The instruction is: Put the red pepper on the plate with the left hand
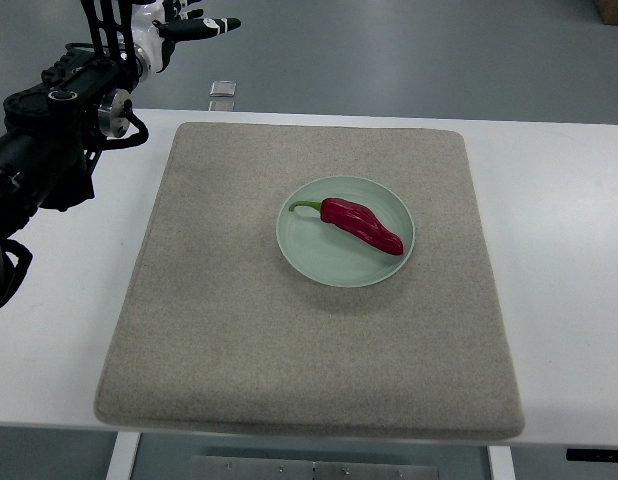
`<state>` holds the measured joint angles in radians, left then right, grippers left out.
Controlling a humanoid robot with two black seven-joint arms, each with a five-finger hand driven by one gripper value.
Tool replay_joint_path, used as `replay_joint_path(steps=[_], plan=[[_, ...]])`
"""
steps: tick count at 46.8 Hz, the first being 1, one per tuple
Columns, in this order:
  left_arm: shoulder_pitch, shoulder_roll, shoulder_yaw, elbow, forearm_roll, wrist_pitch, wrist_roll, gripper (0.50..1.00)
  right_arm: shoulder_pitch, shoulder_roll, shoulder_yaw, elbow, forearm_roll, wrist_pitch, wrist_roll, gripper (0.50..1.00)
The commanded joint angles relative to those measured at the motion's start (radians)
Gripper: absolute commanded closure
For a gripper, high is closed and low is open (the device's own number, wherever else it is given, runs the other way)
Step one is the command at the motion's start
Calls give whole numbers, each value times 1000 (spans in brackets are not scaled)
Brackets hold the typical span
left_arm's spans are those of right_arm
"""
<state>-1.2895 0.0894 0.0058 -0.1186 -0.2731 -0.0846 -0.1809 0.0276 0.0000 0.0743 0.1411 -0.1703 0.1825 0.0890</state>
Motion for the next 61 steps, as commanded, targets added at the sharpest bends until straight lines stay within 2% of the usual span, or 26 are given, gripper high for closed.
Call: replay_joint_path(steps=[1, 5, 15, 20, 28, 35, 61], plan=[[27, -17, -9, 3, -118, -7, -2, 538, 0, 0, -1, 0, 0, 0, 0, 568], [38, -31, -12, 34, -214, -47, -3, 536, 0, 0, -1, 0, 0, 0, 0, 568], [87, -89, -30, 197, -405, -273, -19, 525, 0, 0, -1, 0, 0, 0, 0, 568], [98, -89, -33, 226, -477, -352, -22, 519, 0, 0, -1, 0, 0, 0, -2, 568], [113, -89, -32, 226, -500, -359, -22, 514, 0, 0, -1, 0, 0, 0, 0, 568], [127, -89, -30, 226, -500, -394, -22, 510, 0, 0, -1, 0, 0, 0, 0, 568], [130, -89, -27, 212, -483, -394, -23, 506, 0, 0, 1, 0, 0, 0, 0, 568]])
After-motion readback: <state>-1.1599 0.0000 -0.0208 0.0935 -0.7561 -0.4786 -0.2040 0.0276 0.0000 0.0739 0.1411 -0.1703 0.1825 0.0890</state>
